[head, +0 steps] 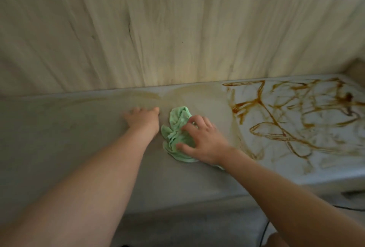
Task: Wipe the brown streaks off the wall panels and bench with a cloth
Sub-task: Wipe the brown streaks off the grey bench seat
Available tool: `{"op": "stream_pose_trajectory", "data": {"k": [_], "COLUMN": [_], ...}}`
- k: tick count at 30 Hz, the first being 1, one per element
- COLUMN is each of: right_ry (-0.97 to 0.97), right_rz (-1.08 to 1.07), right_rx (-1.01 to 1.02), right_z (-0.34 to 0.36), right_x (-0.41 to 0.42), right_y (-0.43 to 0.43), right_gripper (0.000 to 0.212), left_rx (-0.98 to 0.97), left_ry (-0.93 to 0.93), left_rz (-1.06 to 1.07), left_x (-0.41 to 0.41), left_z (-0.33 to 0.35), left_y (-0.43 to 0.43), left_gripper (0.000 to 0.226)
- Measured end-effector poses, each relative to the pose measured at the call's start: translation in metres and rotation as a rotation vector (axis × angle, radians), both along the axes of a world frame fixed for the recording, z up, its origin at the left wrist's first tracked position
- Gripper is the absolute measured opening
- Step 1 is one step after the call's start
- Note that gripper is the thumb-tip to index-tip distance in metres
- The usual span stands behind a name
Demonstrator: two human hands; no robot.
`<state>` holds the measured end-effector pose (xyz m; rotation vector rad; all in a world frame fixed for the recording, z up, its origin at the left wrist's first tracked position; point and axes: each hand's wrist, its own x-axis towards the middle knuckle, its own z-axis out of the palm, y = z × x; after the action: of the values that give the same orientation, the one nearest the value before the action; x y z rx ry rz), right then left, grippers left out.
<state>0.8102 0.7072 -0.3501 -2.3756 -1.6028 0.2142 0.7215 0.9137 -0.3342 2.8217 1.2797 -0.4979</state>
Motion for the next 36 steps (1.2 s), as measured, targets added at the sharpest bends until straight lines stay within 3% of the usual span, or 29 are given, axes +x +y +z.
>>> {"op": "stream_pose_trajectory", "data": {"k": [3, 7, 10, 14, 16, 20, 22, 24, 27, 28, 30, 32, 34, 36], "right_ry": [-0.068, 0.303, 0.458, 0.609, 0.808, 1.19, 1.147, 0.99, 0.821, 0.881, 1.106, 1.231, 1.15, 1.047], "right_rz": [0.014, -0.033, -0.135, -0.304, -0.404, -0.513, -0.525, -0.448, -0.441, -0.479, -0.552, -0.593, -0.599, -0.621], "right_rx": [-0.036, 0.044, 0.075, 0.074, 0.151, 0.343, 0.323, 0.234, 0.301, 0.392, 0.602, 0.737, 0.747, 0.759], "right_z": [-0.005, 0.002, 0.009, 0.019, 0.022, 0.042, 0.053, 0.057, 0.06, 0.067, 0.083, 0.098, 0.111, 0.122], "right_x": [-0.009, 0.011, 0.018, 0.027, 0.028, 0.025, 0.024, 0.022, 0.023, 0.024, 0.032, 0.046, 0.057, 0.062], "right_y": [0.008, 0.013, 0.012, 0.007, 0.003, -0.014, -0.029, -0.042, -0.052, -0.056, -0.063, -0.069, -0.074, -0.08], "right_gripper": [0.058, 0.024, 0.034, 0.027, 0.031, 0.035, 0.044, 0.053, 0.023, 0.012, 0.016, 0.019, 0.02, 0.02], "left_rx": [0.068, -0.149, -0.315, -0.495, -0.497, -0.426, -0.463, -0.525, -0.575, -0.567, -0.555, -0.584, -0.698, -0.789], "left_ry": [-0.114, -0.387, -0.526, -0.448, -0.404, -0.68, -0.763, -0.818, -0.855, -0.857, -0.877, -0.937, -0.982, -0.925], "left_rz": [-0.033, -0.011, 0.015, -0.075, -0.169, -0.134, -0.112, -0.097, -0.088, -0.102, -0.116, -0.115, -0.134, -0.2], "left_x": [-0.001, -0.001, -0.003, -0.006, -0.007, 0.005, 0.014, 0.023, 0.032, 0.035, 0.038, 0.041, 0.041, 0.042], "left_z": [0.005, 0.011, 0.015, 0.019, 0.019, 0.025, 0.036, 0.048, 0.066, 0.072, 0.086, 0.096, 0.105, 0.114], "left_y": [-0.022, -0.037, -0.049, -0.054, -0.057, -0.064, -0.072, -0.081, -0.095, -0.098, -0.102, -0.105, -0.108, -0.108], "left_gripper": [0.041, 0.03, 0.031, 0.055, 0.059, 0.018, 0.01, 0.016, 0.036, 0.041, 0.041, 0.025, 0.013, 0.036]}}
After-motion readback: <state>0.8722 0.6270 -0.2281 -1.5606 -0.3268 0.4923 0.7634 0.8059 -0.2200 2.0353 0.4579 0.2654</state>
